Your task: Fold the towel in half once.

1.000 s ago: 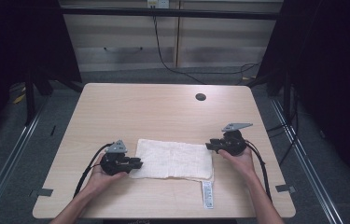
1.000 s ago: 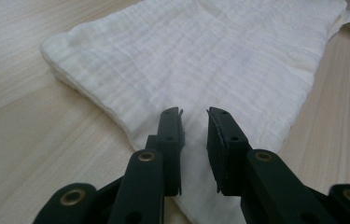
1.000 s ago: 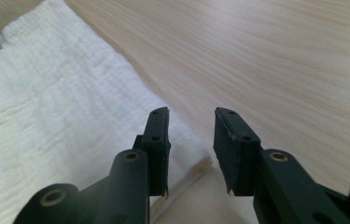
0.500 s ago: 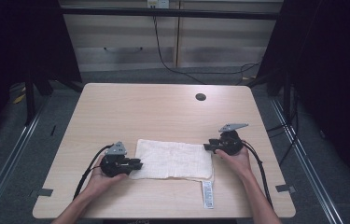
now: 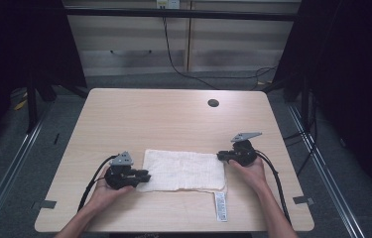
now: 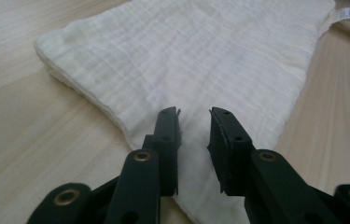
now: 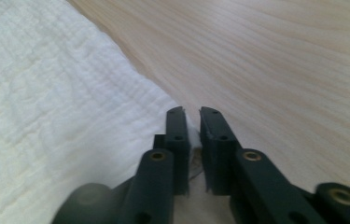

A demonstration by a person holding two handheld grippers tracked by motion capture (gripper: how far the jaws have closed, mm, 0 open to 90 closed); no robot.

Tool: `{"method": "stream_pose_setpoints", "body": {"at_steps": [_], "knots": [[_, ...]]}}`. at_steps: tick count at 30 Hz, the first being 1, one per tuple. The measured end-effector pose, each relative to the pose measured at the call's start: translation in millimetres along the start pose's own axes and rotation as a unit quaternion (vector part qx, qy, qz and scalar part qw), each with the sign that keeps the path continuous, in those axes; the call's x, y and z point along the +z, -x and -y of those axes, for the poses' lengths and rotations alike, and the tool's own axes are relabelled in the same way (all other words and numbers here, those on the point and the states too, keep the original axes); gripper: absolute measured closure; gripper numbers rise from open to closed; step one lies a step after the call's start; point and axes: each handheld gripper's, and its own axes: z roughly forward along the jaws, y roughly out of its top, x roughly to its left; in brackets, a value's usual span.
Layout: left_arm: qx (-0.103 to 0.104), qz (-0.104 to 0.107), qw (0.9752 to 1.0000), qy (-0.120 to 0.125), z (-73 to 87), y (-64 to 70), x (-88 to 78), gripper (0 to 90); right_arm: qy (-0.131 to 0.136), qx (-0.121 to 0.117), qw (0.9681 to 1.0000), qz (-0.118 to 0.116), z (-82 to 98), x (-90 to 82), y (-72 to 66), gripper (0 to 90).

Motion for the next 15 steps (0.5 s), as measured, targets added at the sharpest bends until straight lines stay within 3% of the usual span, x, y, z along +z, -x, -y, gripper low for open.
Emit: {"method": "stream_pose_setpoints", "body": {"at_steps": [8, 10, 12, 13, 15], "knots": [[0.001, 0.008, 1.0000, -0.005, -2.1, 4.9, -8.5, 63.0, 0.005, 0.000, 1.0000, -0.003, -1.9, 0.8, -4.5, 88.1], [-0.020, -0.015, 0.9996, 0.008, -11.0, -2.4, -17.0, 63.4, 0.009, 0.001, 1.0000, -0.003, -2.1, 0.0, -5.1, 88.1], [-0.028, -0.034, 0.9989, 0.017, -16.8, -8.3, -22.2, 59.3, 0.012, -0.001, 0.9999, -0.003, -2.7, -0.4, -5.9, 88.1], [-0.037, -0.029, 0.9986, 0.023, -19.1, -12.5, -24.5, 59.2, 0.013, -0.001, 0.9999, -0.003, -3.1, -0.4, -6.4, 88.1], [-0.035, -0.045, 0.9979, 0.031, -25.4, -20.4, -27.7, 57.3, 0.014, -0.002, 0.9999, -0.006, -3.3, 0.1, -6.1, 88.1]]}}
